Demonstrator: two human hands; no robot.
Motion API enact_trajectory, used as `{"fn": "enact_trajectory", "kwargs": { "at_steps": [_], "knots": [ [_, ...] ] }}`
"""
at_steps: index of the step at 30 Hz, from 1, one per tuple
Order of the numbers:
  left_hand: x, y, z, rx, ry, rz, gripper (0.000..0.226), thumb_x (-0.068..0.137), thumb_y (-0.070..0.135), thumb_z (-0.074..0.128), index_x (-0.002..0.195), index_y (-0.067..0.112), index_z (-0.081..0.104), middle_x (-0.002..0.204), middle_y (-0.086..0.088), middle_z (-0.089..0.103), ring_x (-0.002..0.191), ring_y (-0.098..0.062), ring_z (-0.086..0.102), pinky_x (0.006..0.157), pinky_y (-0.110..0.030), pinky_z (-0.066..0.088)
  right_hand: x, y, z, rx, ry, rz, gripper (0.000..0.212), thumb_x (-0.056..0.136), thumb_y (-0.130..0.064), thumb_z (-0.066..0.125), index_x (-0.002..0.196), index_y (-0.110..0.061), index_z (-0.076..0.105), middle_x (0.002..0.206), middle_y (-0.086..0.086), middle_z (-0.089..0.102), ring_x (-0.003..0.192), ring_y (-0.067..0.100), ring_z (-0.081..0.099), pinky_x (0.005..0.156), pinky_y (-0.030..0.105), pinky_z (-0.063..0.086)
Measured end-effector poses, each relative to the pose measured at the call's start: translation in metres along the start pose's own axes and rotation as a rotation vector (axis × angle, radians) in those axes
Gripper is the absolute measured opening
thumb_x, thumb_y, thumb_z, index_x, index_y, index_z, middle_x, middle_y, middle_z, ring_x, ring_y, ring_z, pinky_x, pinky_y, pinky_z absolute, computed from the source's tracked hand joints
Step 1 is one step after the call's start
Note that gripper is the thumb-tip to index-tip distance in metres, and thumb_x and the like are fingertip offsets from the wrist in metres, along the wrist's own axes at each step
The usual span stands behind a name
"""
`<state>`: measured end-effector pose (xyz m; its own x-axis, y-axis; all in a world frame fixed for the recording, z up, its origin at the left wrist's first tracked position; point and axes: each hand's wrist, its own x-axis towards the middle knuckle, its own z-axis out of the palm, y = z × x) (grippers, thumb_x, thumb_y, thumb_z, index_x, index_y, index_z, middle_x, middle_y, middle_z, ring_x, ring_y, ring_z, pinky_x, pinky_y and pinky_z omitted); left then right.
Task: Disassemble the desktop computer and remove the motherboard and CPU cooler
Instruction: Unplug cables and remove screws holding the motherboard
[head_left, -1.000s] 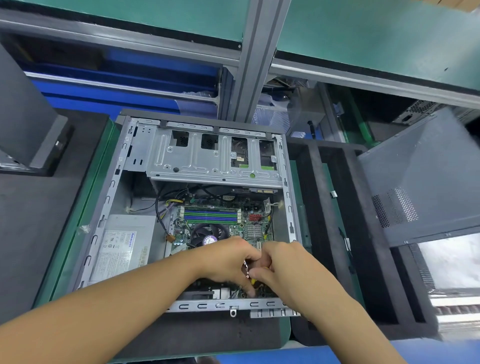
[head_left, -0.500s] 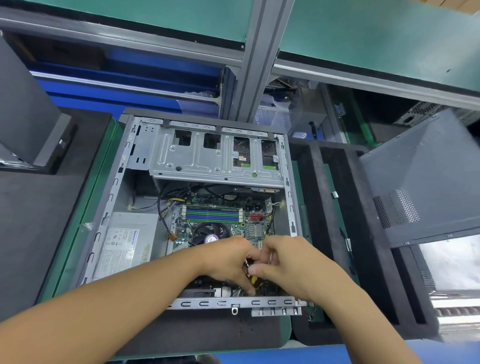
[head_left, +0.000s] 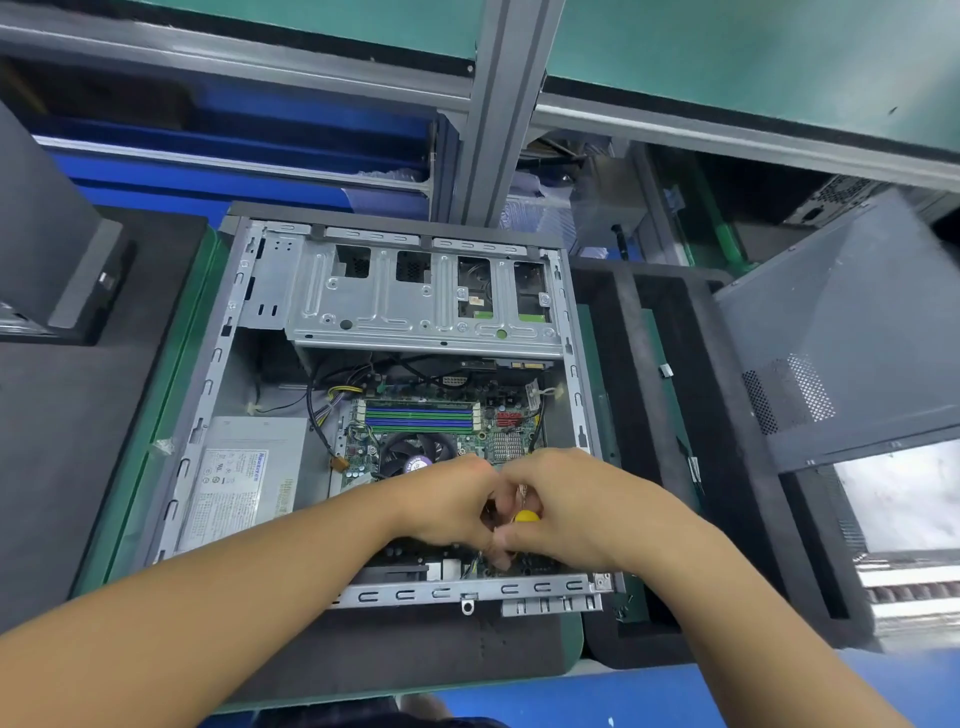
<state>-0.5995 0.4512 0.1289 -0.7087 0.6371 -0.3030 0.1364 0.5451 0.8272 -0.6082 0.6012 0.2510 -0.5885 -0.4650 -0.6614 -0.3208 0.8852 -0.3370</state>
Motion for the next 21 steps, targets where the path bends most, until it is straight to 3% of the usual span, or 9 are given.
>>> {"fn": "enact_trajectory", "kwargs": {
  "at_steps": [3, 7, 10, 14, 17, 19, 21],
  "knots": [
    [0.001, 0.001, 0.0, -0.012, -0.011, 0.022, 0.028, 0.071, 0.031, 0.088, 0.077, 0.019, 0.063, 0.062, 0.013, 0.056, 0.06, -0.004, 0.051, 0.056, -0.018, 0.037, 0.002, 0.001, 0.0, -0.066, 0.04, 0.126, 0.032, 0.09, -0.054, 0.061, 0.086, -0.025, 0.047, 0.085, -0.005, 0.048, 0.079, 0.019, 0.053, 0.053, 0.027, 0.033],
    [0.003, 0.0, 0.001, -0.011, -0.025, 0.01, 0.031, 0.071, 0.033, 0.088, 0.088, 0.018, 0.067, 0.081, 0.007, 0.068, 0.076, -0.011, 0.062, 0.074, -0.03, 0.051, 0.001, -0.003, 0.005, -0.056, 0.054, 0.118, 0.024, 0.091, -0.04, 0.065, 0.084, -0.025, 0.047, 0.085, -0.001, 0.048, 0.074, 0.022, 0.055, 0.05, 0.026, 0.033],
    [0.003, -0.002, -0.002, -0.069, -0.047, -0.001, 0.032, 0.074, 0.027, 0.087, 0.075, 0.045, 0.061, 0.076, 0.031, 0.064, 0.072, 0.003, 0.061, 0.068, -0.013, 0.048, 0.0, -0.003, 0.001, -0.096, 0.045, 0.083, 0.024, 0.089, -0.021, 0.068, 0.081, -0.029, 0.047, 0.093, -0.002, 0.054, 0.086, 0.025, 0.059, 0.055, 0.028, 0.039],
    [0.004, -0.003, 0.0, -0.049, -0.042, -0.012, 0.037, 0.076, 0.025, 0.085, 0.067, 0.042, 0.054, 0.069, 0.038, 0.057, 0.068, 0.012, 0.056, 0.062, -0.008, 0.042, -0.002, -0.002, -0.002, -0.1, 0.0, 0.068, 0.028, 0.087, -0.005, 0.061, 0.082, -0.032, 0.054, 0.084, -0.012, 0.045, 0.088, 0.021, 0.055, 0.068, 0.031, 0.046],
    [0.005, -0.003, 0.003, -0.062, -0.026, 0.001, 0.033, 0.072, 0.026, 0.087, 0.069, 0.036, 0.057, 0.067, 0.032, 0.06, 0.064, 0.011, 0.056, 0.058, -0.009, 0.041, -0.005, -0.003, 0.0, 0.0, 0.044, 0.09, 0.009, 0.088, -0.025, 0.067, 0.095, -0.028, 0.061, 0.083, -0.014, 0.045, 0.083, 0.014, 0.051, 0.067, 0.029, 0.041],
    [0.006, -0.002, 0.004, -0.058, -0.011, 0.023, 0.027, 0.071, 0.027, 0.088, 0.079, 0.025, 0.062, 0.072, 0.018, 0.064, 0.067, 0.003, 0.057, 0.059, -0.014, 0.041, -0.005, -0.007, 0.002, 0.022, 0.087, 0.171, 0.022, 0.089, -0.042, 0.065, 0.097, -0.024, 0.056, 0.084, -0.009, 0.048, 0.081, 0.017, 0.051, 0.062, 0.03, 0.038],
    [0.006, -0.001, 0.004, -0.071, -0.008, 0.035, 0.032, 0.071, 0.027, 0.088, 0.088, 0.014, 0.064, 0.078, 0.007, 0.066, 0.07, -0.003, 0.058, 0.066, -0.023, 0.047, -0.003, -0.011, 0.005, -0.02, 0.11, 0.263, 0.027, 0.092, -0.044, 0.062, 0.094, -0.021, 0.048, 0.083, -0.003, 0.046, 0.073, 0.021, 0.05, 0.053, 0.029, 0.034]
  ]
}}
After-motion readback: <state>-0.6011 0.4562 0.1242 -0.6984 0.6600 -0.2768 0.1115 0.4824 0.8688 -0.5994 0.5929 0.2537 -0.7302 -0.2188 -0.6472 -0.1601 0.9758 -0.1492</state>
